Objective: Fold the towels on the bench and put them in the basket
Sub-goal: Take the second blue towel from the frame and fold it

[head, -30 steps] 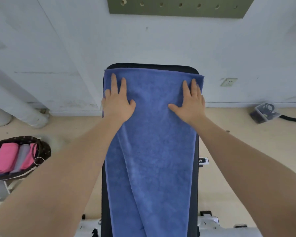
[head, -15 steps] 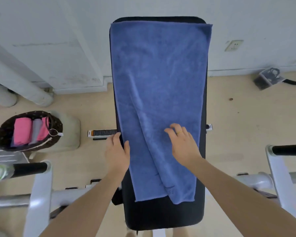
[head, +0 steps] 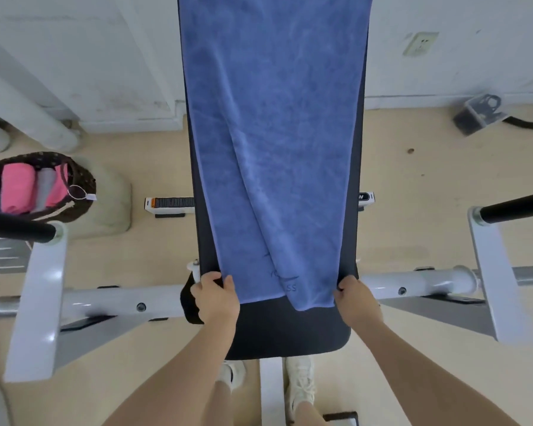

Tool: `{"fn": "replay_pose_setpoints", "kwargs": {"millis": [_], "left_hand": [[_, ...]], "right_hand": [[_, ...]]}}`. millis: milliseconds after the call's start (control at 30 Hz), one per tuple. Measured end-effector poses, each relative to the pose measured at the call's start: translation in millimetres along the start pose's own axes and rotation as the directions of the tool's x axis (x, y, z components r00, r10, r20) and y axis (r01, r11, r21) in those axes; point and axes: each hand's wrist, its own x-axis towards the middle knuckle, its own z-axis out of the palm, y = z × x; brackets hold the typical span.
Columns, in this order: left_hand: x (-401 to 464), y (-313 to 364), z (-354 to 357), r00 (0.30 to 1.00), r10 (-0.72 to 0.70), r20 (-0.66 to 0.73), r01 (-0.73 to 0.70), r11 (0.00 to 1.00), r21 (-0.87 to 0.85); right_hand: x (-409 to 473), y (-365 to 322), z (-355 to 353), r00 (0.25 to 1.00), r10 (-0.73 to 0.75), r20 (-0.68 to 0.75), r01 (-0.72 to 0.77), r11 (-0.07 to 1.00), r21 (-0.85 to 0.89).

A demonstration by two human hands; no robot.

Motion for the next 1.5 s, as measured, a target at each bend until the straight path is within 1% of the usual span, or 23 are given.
{"fn": "replay_pose_setpoints", "kwargs": {"millis": [67, 167, 233, 300, 400, 467, 567, 633, 700, 800, 867, 1000, 1067, 1133, 1200, 1267, 1367, 1433, 1500], "left_hand": [[-0.8, -9.0, 11.1, 0.999, 0.018, -0.046, -0.015, 0.998, 0.057], [-4.2, -24.2, 20.3, 0.997, 0.02, -0.076, -0.014, 0.997, 0.07], [-3.9, -28.3, 26.7, 0.996, 0.04, -0.084, -0.032, 0.996, 0.089], [-3.5, -30.5, 29.9, 0.996, 0.056, -0.076, -0.049, 0.995, 0.087], [-3.5, -35.4, 24.2, 0.993, 0.098, -0.071, -0.102, 0.994, -0.045], [-6.8, -41.2, 15.1, 0.994, 0.096, -0.052, -0.1, 0.99, -0.102], [-10.3, -52.3, -0.6, 0.998, 0.057, -0.037, -0.061, 0.991, -0.115], [-7.4, -62.6, -6.3, 0.997, 0.059, -0.045, -0.064, 0.991, -0.119], [-5.1, -72.2, -8.2, 0.997, 0.047, -0.053, -0.053, 0.992, -0.111], [-5.7, -82.7, -6.3, 0.998, 0.037, -0.045, -0.04, 0.997, -0.073], [-6.8, -87.5, -4.3, 0.999, 0.024, -0.036, -0.027, 0.995, -0.094], [-5.3, -93.7, -4.1, 0.999, 0.017, 0.045, -0.008, 0.98, -0.197], [-7.7, -94.1, -10.4, 0.995, 0.026, 0.097, -0.006, 0.981, -0.195], [-14.8, -90.6, -21.3, 0.989, 0.019, 0.149, 0.011, 0.981, -0.194], [-27.8, -77.7, -36.8, 0.976, -0.016, 0.216, 0.056, 0.982, -0.183], [-43.7, -57.5, -53.4, 0.971, -0.05, 0.235, 0.097, 0.977, -0.191], [-61.4, -21.6, -73.5, 0.981, -0.018, 0.194, 0.07, 0.961, -0.266], [-70.2, 3.8, -84.9, 0.977, 0.02, 0.212, 0.054, 0.94, -0.338], [-75.2, 25.0, -92.8, 0.977, 0.006, 0.215, 0.092, 0.891, -0.444]], "right_hand": [[6.1, 2.6, 13.1, 0.998, 0.033, -0.051, -0.026, 0.99, 0.141], [8.9, 5.8, 26.9, 0.99, 0.044, -0.132, -0.008, 0.966, 0.259], [10.3, 8.8, 31.2, 0.983, 0.035, -0.182, 0.013, 0.967, 0.255], [12.1, 11.3, 32.5, 0.982, 0.0, -0.188, 0.046, 0.97, 0.238], [9.1, 15.2, 29.8, 0.986, -0.043, -0.158, 0.094, 0.938, 0.333], [3.0, 18.8, 24.4, 0.989, -0.043, -0.14, 0.096, 0.913, 0.397], [-2.8, 29.0, 14.5, 0.991, 0.034, -0.128, 0.035, 0.866, 0.499], [-1.9, 35.1, 8.8, 0.988, 0.096, -0.119, -0.013, 0.829, 0.56], [-0.1, 40.9, 6.0, 0.989, 0.105, -0.101, -0.028, 0.815, 0.579], [-1.5, 47.1, 7.4, 0.993, 0.114, -0.034, -0.077, 0.832, 0.549], [-2.8, 51.7, 13.3, 0.99, 0.14, 0.005, -0.119, 0.825, 0.552], [-7.4, 54.3, 19.1, 0.978, 0.192, 0.087, -0.202, 0.736, 0.646], [-14.6, 52.6, 14.2, 0.976, 0.18, 0.12, -0.213, 0.699, 0.683], [-24.8, 50.6, 4.3, 0.981, 0.151, 0.121, -0.192, 0.689, 0.699], [-38.2, 47.0, -14.0, 0.987, 0.112, 0.115, -0.16, 0.672, 0.723], [-51.3, 42.7, -37.6, 0.992, 0.071, 0.104, -0.126, 0.643, 0.756], [-66.7, 33.5, -74.6, 0.996, -0.019, 0.083, -0.058, 0.567, 0.822], [-73.8, 23.8, -98.4, 0.994, -0.094, 0.058, -0.001, 0.521, 0.854], [-78.5, 13.0, -117.4, 0.991, -0.125, 0.052, 0.016, 0.488, 0.873]]}}
